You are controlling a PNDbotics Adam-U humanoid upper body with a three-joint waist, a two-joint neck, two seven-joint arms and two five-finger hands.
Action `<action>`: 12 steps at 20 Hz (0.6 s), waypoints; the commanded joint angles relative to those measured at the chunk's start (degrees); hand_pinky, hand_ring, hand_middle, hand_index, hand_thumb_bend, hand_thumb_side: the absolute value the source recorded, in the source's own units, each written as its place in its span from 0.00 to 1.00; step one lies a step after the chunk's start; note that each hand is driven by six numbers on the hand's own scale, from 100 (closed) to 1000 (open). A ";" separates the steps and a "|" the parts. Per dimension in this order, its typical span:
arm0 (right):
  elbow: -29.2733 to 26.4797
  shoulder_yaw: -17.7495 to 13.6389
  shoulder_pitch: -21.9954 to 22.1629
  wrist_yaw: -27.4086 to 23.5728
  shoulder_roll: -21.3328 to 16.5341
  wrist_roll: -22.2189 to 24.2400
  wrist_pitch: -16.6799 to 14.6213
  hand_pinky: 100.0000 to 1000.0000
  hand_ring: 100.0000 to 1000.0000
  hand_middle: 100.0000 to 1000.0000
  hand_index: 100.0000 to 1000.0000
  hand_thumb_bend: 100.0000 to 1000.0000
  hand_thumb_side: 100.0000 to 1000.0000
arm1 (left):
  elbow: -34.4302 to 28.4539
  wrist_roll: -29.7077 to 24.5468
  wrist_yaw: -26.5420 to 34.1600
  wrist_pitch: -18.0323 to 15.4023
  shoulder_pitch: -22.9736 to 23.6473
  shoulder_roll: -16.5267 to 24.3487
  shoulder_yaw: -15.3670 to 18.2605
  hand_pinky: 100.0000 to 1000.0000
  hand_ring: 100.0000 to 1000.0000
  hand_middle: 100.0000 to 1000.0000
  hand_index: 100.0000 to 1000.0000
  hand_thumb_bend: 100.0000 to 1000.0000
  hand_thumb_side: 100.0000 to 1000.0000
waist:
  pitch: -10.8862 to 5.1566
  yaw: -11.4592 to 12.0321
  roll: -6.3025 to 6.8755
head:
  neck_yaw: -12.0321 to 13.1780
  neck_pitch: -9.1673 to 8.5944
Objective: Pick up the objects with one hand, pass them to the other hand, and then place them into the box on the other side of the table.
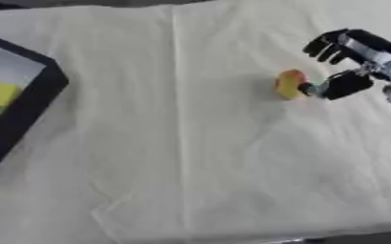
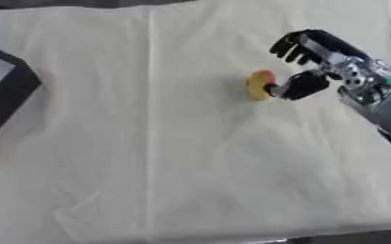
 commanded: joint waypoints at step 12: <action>3.22 0.69 -1.36 3.64 -0.46 1.67 -0.72 0.76 0.74 0.68 0.75 0.38 0.00 | -0.85 0.03 -0.22 0.06 -1.26 0.86 0.02 0.76 0.63 0.56 0.71 0.20 0.35 | 0.97 0.60 0.03 | -0.65 -0.93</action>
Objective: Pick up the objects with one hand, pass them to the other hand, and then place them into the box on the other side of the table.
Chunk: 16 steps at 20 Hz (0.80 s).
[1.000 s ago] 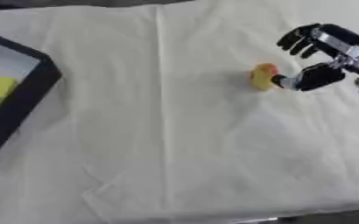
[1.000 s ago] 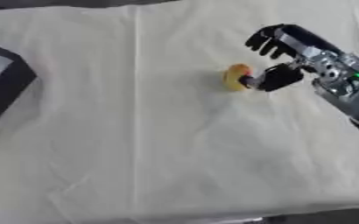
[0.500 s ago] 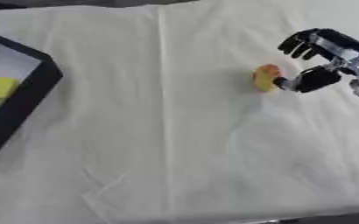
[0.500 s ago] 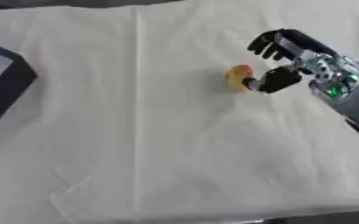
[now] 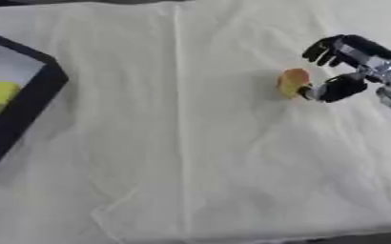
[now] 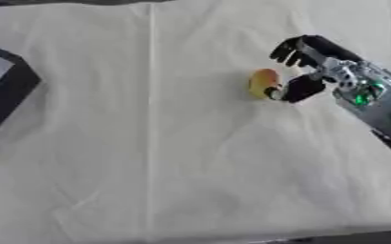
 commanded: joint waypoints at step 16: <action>2.81 -0.12 0.05 2.92 -0.43 0.62 -0.66 0.78 0.73 0.67 0.75 0.38 0.00 | -1.09 -0.06 -0.28 -0.05 -1.57 0.57 0.07 0.76 0.63 0.56 0.71 0.19 0.37 | 1.01 1.04 0.07 | -0.66 -1.99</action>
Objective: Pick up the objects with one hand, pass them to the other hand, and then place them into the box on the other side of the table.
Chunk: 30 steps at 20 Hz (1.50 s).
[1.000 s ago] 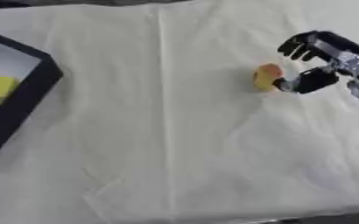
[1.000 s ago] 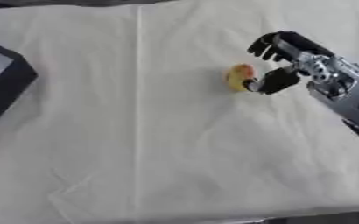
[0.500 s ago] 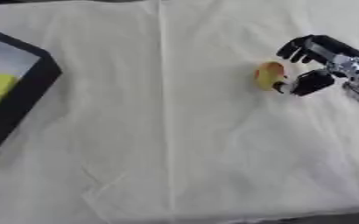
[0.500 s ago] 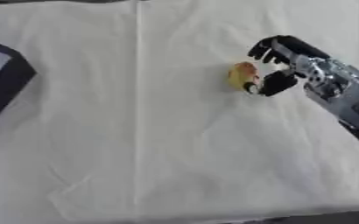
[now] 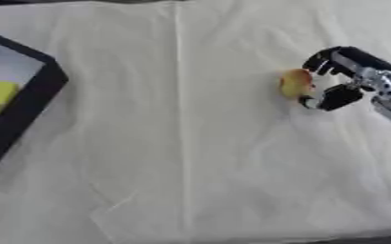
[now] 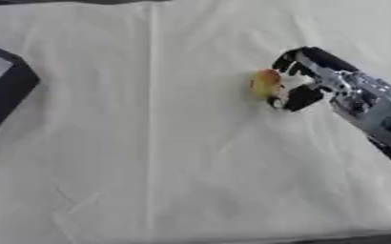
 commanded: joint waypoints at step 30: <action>-2.86 -1.38 0.76 -3.86 -2.17 -7.95 -0.84 0.67 0.54 0.30 0.47 0.24 0.00 | -0.29 -0.41 -0.95 -0.34 -0.51 1.21 -0.20 0.76 0.65 0.56 0.70 0.20 0.37 | -0.05 0.02 -0.05 | 0.12 -0.69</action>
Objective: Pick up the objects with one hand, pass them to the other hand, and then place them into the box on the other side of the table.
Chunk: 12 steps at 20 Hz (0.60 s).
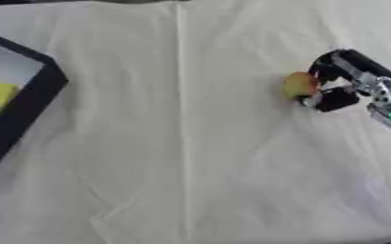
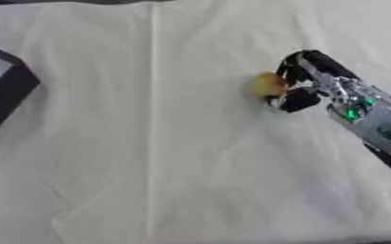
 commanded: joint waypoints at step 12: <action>-9.11 -4.00 2.67 -2.81 -2.88 -4.06 0.22 0.59 0.53 0.32 0.49 0.19 0.00 | -0.22 -0.24 -0.51 -0.15 0.36 2.44 0.55 0.76 0.65 0.56 0.70 0.20 0.37 | -2.01 -1.29 0.00 | 1.53 0.46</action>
